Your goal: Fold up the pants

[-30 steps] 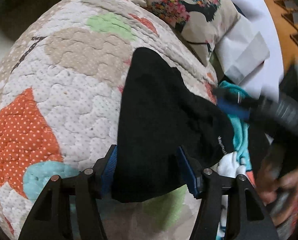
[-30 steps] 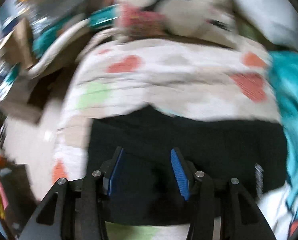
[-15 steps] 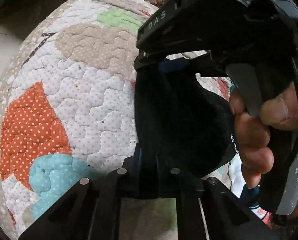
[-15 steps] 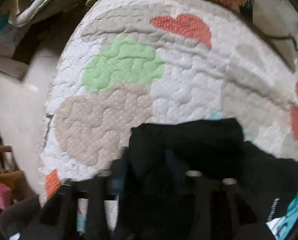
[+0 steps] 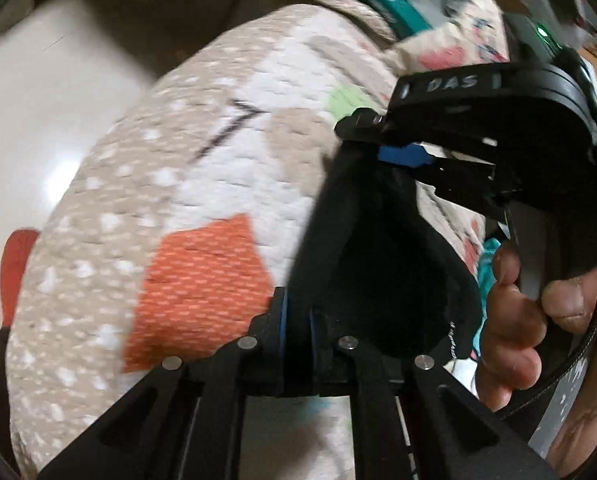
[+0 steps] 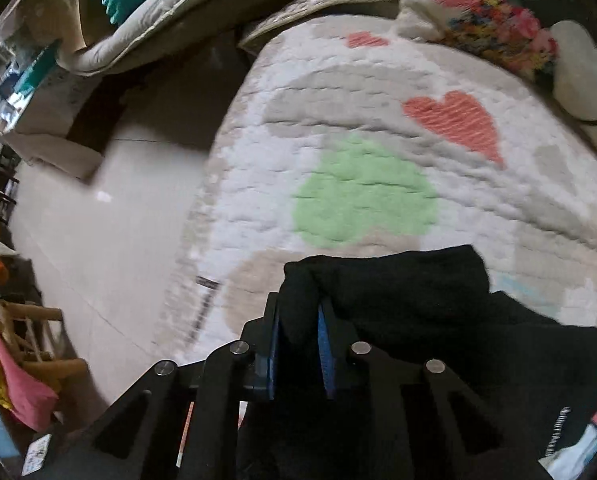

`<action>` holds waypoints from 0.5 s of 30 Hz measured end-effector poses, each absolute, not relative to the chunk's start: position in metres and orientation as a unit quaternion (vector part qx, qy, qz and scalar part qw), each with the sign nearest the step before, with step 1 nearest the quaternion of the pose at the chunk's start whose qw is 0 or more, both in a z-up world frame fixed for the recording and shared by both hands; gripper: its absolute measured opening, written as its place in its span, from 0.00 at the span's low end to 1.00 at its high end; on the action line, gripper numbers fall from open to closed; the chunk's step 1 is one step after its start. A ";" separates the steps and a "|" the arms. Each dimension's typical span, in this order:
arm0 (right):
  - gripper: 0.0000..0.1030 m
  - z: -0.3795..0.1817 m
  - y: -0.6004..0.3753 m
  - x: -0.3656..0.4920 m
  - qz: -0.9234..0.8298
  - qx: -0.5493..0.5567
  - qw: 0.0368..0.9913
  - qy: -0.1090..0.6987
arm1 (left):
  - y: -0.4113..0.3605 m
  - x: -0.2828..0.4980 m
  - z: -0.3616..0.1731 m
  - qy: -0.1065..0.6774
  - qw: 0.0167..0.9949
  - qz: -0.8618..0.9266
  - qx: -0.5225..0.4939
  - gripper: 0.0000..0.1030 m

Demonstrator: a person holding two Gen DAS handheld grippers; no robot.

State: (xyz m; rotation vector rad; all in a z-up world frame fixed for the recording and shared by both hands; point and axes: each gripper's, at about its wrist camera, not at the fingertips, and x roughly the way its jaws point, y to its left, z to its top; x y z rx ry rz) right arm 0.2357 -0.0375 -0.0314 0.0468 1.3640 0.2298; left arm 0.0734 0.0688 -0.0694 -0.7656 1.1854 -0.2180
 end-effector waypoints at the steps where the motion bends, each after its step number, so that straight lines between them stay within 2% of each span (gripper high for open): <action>1: 0.35 -0.034 -0.030 0.238 0.111 0.028 0.769 0.628 | 0.071 0.071 -0.073 0.548 0.753 -0.089 -0.354 0.16; 2: 0.54 -0.038 -0.027 0.240 0.118 0.034 0.767 0.630 | 0.075 0.070 -0.074 0.549 0.749 -0.084 -0.362 0.17; 3: 0.60 -0.040 -0.027 0.241 0.126 0.045 0.765 0.630 | 0.077 0.067 -0.075 0.548 0.744 -0.085 -0.373 0.17; 7: 0.60 -0.011 -0.049 0.231 0.143 0.097 0.783 0.597 | 0.098 0.058 -0.063 0.526 0.759 -0.075 -0.377 0.17; 9: 0.62 0.013 -0.078 0.216 0.132 0.115 0.806 0.565 | 0.104 0.056 -0.054 0.509 0.774 -0.067 -0.370 0.21; 15: 0.63 0.034 -0.155 0.154 0.072 0.077 0.847 0.521 | 0.082 0.057 -0.038 0.484 0.819 -0.068 -0.302 0.30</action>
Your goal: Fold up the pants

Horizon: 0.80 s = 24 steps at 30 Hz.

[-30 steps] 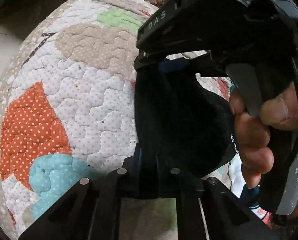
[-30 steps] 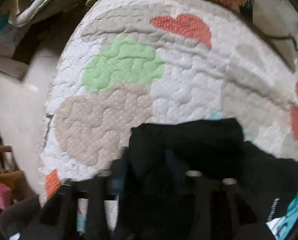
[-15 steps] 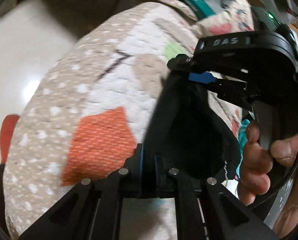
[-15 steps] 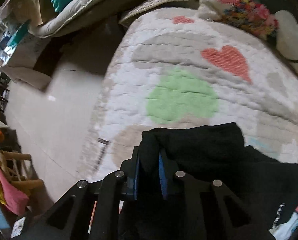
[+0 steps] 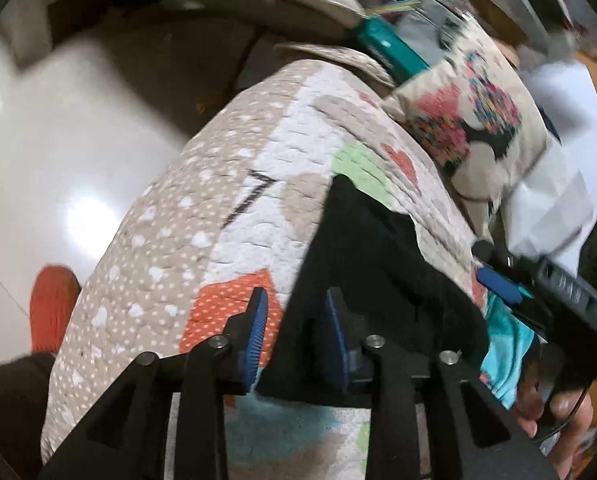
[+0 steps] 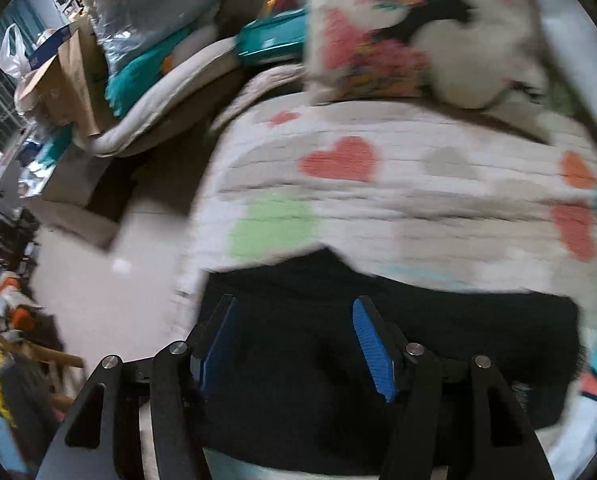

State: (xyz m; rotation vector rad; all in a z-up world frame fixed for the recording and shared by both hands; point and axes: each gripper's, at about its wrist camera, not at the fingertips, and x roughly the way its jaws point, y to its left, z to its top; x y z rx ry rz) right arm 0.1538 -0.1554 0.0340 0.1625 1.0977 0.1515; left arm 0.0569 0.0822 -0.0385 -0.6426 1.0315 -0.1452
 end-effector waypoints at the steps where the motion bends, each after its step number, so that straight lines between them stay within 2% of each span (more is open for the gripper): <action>1: 0.63 0.030 -0.162 0.148 0.063 0.074 0.848 0.520 | 0.070 0.064 -0.033 0.484 0.823 -0.070 -0.289 0.31; 7: 0.63 -0.002 -0.193 0.111 0.057 0.117 0.835 0.534 | 0.034 0.075 -0.054 0.525 0.824 -0.063 -0.203 0.37; 12: 0.63 -0.038 -0.203 0.100 0.041 0.137 0.812 0.566 | 0.031 0.079 -0.062 0.538 0.821 -0.065 -0.180 0.41; 17: 0.63 0.006 -0.255 0.061 0.013 0.200 0.856 0.477 | 0.030 0.078 -0.048 0.514 0.831 -0.084 -0.196 0.41; 19: 0.67 0.022 -0.289 0.032 -0.038 0.230 0.868 0.439 | 0.023 0.078 -0.038 0.501 0.839 -0.097 -0.189 0.41; 24: 0.67 0.007 -0.348 -0.007 -0.110 0.332 0.844 0.406 | -0.013 0.084 -0.006 0.489 0.850 -0.145 -0.131 0.42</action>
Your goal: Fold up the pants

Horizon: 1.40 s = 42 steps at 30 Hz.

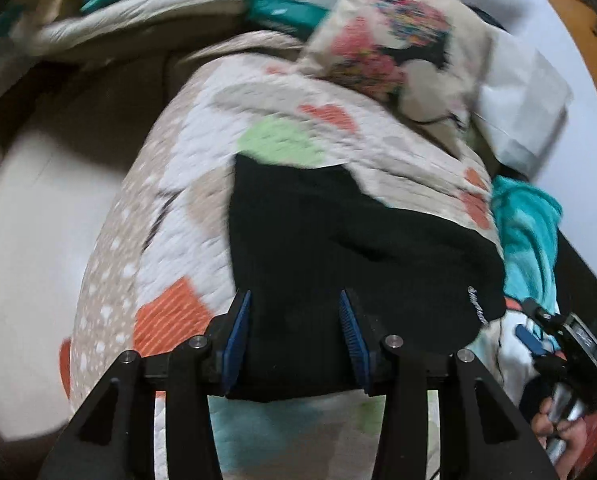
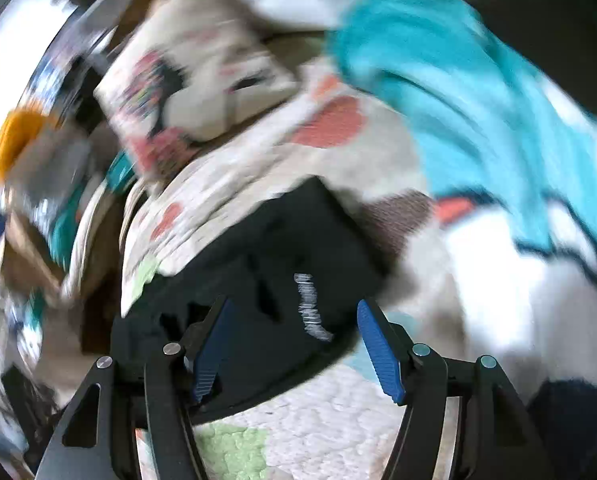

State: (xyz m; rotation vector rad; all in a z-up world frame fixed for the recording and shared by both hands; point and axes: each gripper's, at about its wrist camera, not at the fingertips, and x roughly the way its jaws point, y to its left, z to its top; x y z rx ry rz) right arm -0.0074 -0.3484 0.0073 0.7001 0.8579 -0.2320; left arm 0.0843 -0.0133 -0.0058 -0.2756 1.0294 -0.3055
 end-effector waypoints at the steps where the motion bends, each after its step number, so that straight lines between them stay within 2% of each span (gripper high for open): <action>1: 0.67 -0.001 -0.355 -0.010 -0.115 0.359 0.832 0.407 | -0.022 0.086 -0.002 0.490 0.850 -0.152 -0.121 0.43; 9: 0.67 -0.042 -0.354 -0.009 -0.120 0.408 0.799 0.426 | -0.165 0.141 0.017 0.509 0.815 -0.276 -0.023 0.46; 15: 0.69 -0.056 -0.367 -0.008 -0.140 0.424 0.800 0.402 | -0.277 0.171 0.001 0.525 0.779 -0.338 0.054 0.46; 23: 0.69 -0.056 -0.367 0.009 -0.122 0.418 0.809 0.396 | -0.347 0.199 -0.039 0.563 0.731 -0.364 0.129 0.53; 24: 0.58 -0.055 -0.366 0.012 -0.113 0.413 0.812 0.398 | -0.349 0.198 -0.039 0.561 0.729 -0.365 0.141 0.50; 25: 0.50 -0.054 -0.365 0.016 -0.102 0.410 0.812 0.404 | -0.350 0.195 -0.037 0.555 0.731 -0.365 0.157 0.38; 26: 0.34 -0.053 -0.363 0.018 -0.098 0.405 0.812 0.408 | -0.349 0.193 -0.036 0.549 0.733 -0.365 0.168 0.32; 27: 0.27 -0.051 -0.361 0.019 -0.093 0.397 0.816 0.411 | -0.346 0.190 -0.032 0.544 0.735 -0.366 0.174 0.25; 30: 0.23 -0.039 -0.354 0.019 -0.078 0.384 0.828 0.401 | -0.327 0.187 -0.018 0.539 0.743 -0.369 0.147 0.20; 35: 0.21 -0.006 -0.323 0.020 -0.031 0.336 0.861 0.380 | -0.268 0.179 0.023 0.518 0.771 -0.364 0.072 0.19; 42: 0.20 0.047 -0.223 0.029 0.075 0.197 0.903 0.374 | -0.123 0.180 0.066 0.494 0.800 -0.331 -0.077 0.19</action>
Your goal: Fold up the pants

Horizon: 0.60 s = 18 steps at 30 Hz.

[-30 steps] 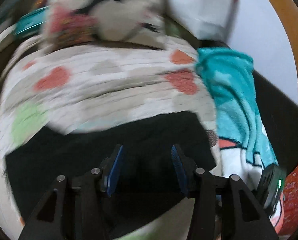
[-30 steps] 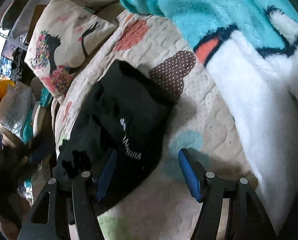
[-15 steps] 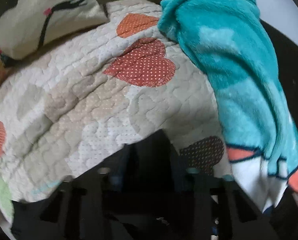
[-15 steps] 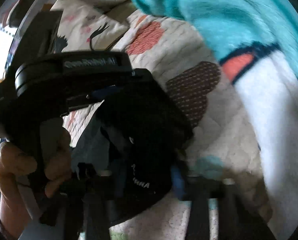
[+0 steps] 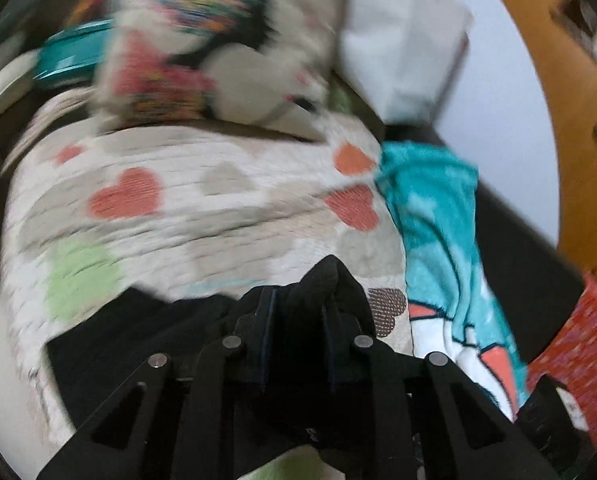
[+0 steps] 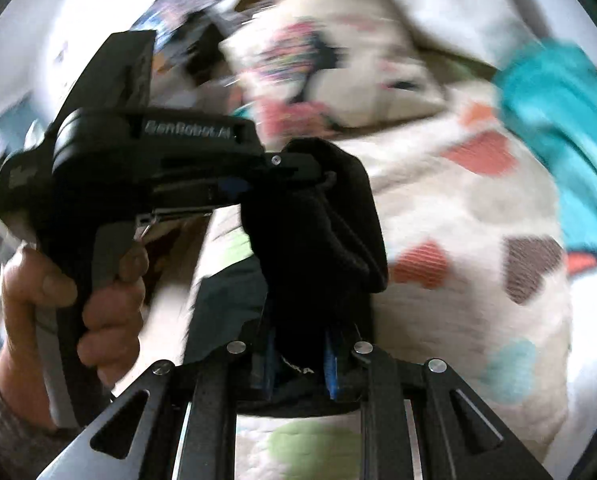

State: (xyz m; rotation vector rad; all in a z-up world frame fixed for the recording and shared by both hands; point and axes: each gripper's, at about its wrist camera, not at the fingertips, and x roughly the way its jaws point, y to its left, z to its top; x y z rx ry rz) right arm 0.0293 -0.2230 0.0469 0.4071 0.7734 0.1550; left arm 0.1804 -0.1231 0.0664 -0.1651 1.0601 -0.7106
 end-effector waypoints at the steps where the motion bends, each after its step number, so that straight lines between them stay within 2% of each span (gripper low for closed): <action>1: 0.20 0.049 -0.204 0.033 0.090 0.175 0.904 0.379 | -0.104 0.179 0.066 0.492 0.804 -0.323 -0.090 0.19; 4: 0.20 0.040 -0.160 0.045 0.115 0.119 0.901 0.401 | -0.044 0.182 0.050 0.497 0.806 -0.288 -0.144 0.19; 7: 0.26 0.013 -0.114 0.059 0.121 0.045 0.892 0.433 | 0.012 0.185 0.022 0.508 0.806 -0.228 -0.201 0.20; 8: 0.29 0.007 -0.106 0.059 0.119 0.028 0.890 0.439 | 0.026 0.186 0.013 0.511 0.803 -0.216 -0.216 0.20; 12: 0.57 -0.017 -0.074 0.053 0.137 -0.017 0.879 0.456 | 0.083 0.179 -0.018 0.506 0.790 -0.171 -0.301 0.29; 15: 0.65 -0.024 -0.057 0.047 0.153 -0.043 0.875 0.458 | 0.105 0.173 -0.036 0.502 0.771 -0.160 -0.357 0.29; 18: 0.66 -0.022 -0.055 0.045 0.161 -0.053 0.873 0.457 | 0.107 0.166 -0.040 0.504 0.760 -0.163 -0.377 0.29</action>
